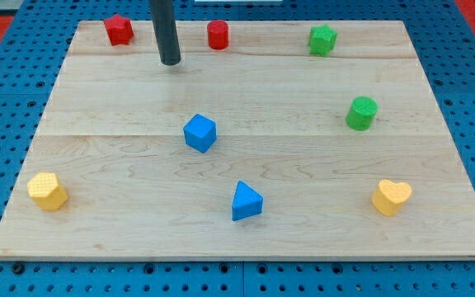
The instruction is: Move green circle left diagonally towards green star
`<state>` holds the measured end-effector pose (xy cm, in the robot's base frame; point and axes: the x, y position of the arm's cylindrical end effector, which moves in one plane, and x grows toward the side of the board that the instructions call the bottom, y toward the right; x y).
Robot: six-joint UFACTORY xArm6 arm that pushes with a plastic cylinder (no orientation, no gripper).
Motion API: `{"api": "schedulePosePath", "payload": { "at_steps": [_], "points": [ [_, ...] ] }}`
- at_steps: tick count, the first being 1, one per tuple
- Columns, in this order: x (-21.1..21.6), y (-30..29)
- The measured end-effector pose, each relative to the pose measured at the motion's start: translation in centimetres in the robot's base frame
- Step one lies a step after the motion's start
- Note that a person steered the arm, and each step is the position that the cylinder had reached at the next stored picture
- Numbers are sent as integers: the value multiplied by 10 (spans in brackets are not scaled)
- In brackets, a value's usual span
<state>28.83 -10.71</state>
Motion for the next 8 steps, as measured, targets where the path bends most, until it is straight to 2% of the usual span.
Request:
{"api": "schedulePosePath", "payload": {
  "at_steps": [2,3,4,5,6,7,8],
  "points": [
    [5,103],
    [36,198],
    [86,318],
    [114,376],
    [138,346],
    [134,242],
    [110,226]
  ]
}}
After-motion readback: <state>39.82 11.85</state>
